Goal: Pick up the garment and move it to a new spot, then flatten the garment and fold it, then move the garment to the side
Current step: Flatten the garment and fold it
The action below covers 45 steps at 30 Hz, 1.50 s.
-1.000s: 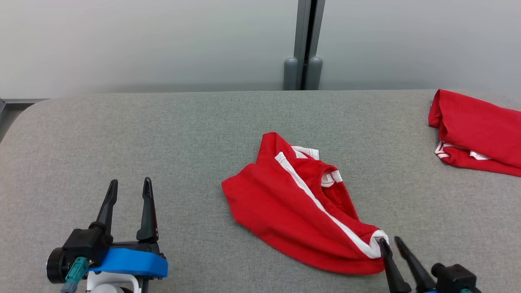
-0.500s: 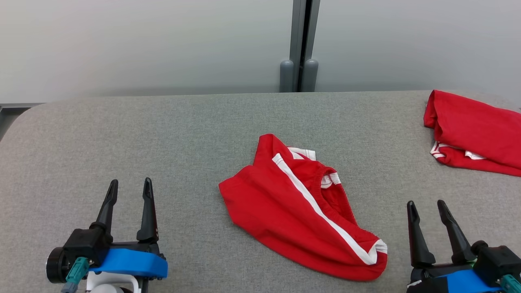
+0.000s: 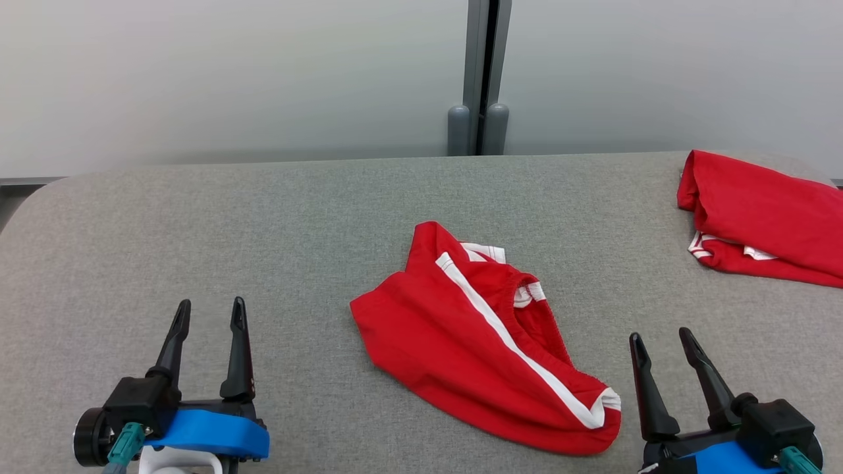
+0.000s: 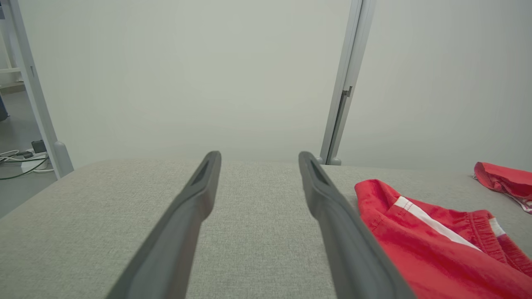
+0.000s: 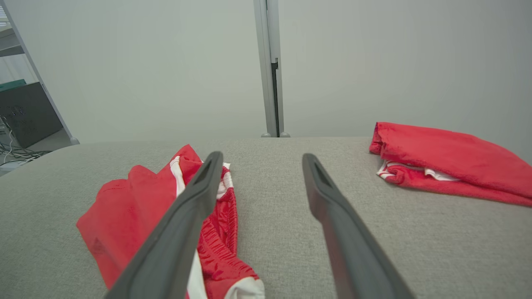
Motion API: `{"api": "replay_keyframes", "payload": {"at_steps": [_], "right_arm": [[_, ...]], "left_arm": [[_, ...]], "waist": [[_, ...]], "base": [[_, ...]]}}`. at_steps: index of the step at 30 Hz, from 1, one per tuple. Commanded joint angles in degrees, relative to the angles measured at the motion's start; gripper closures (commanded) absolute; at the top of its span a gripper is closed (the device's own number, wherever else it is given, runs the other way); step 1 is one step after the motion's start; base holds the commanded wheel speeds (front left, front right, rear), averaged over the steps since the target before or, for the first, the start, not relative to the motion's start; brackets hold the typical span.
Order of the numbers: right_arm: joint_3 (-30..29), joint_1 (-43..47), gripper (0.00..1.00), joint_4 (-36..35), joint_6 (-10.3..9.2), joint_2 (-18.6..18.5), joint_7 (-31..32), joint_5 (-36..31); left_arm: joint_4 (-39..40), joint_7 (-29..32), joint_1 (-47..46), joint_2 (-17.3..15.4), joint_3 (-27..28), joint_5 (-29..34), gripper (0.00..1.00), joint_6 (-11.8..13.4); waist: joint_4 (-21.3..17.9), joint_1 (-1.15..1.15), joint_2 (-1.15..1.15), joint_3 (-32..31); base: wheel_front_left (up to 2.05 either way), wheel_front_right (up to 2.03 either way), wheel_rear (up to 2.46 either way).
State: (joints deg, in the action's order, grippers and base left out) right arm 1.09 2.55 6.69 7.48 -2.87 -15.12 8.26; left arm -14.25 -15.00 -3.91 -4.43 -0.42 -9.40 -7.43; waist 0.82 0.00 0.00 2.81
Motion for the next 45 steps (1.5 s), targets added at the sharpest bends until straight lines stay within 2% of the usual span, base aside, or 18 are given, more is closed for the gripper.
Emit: {"api": "replay_keyframes", "payload": {"at_steps": [1, 5, 11, 19, 26, 31, 45], "right_arm": [[-0.1, 0.2, 0.0, 0.3, 0.02, -0.1, 0.0, 0.4], [0.2, -0.5, 0.0, 0.9, 0.02, -0.1, 0.0, 0.7], [1.3, -1.6, 0.0, 1.7, 0.02, -0.1, 0.0, 1.0], [1.7, -3.4, 0.0, 2.2, 0.02, -0.1, 0.0, 1.4], [1.0, -5.0, 0.0, 1.9, 0.03, -0.1, 0.0, 1.6], [0.2, -5.5, 0.0, 1.6, 0.03, -0.1, 0.0, 1.6], [0.3, -6.6, 0.0, 1.8, 0.03, -0.1, 0.0, 1.6]], "left_arm": [[-0.2, -0.3, -0.1, -0.2, 0.1, 0.4, 0.0, -0.1], [-0.9, -0.3, -1.6, -0.4, -1.2, 0.4, 0.0, -0.1], [-4.3, -0.3, -7.6, -1.6, -6.0, 0.4, 0.0, -0.1], [-15.0, 0.9, -20.1, -2.8, -15.2, -1.9, 0.0, -0.1], [-24.6, 4.6, -28.4, -4.3, -23.2, -5.3, 0.0, -0.1], [-30.8, 5.6, -30.8, -5.4, -27.3, -7.9, 0.0, -0.1], [-42.6, 10.1, -31.6, -4.9, -35.8, -14.4, 0.0, -0.1]], "waist": [[-0.2, 0.0, 0.0, 0.0], [-0.8, 0.0, 0.0, 0.2], [-2.8, 0.0, 0.0, 1.0], [-7.1, 0.0, 0.0, 3.8], [-10.5, 0.0, 0.0, 7.4], [-11.5, 0.0, 0.0, 8.7], [-11.9, 0.0, 0.0, 9.8]], "base": [[0.0, 0.0, 0.0], [0.0, 0.0, 0.0], [0.0, 0.0, 0.0], [0.0, 0.0, 0.0], [0.0, 0.0, 0.0], [0.0, 0.0, 0.0], [0.0, 0.0, 0.0]]}}
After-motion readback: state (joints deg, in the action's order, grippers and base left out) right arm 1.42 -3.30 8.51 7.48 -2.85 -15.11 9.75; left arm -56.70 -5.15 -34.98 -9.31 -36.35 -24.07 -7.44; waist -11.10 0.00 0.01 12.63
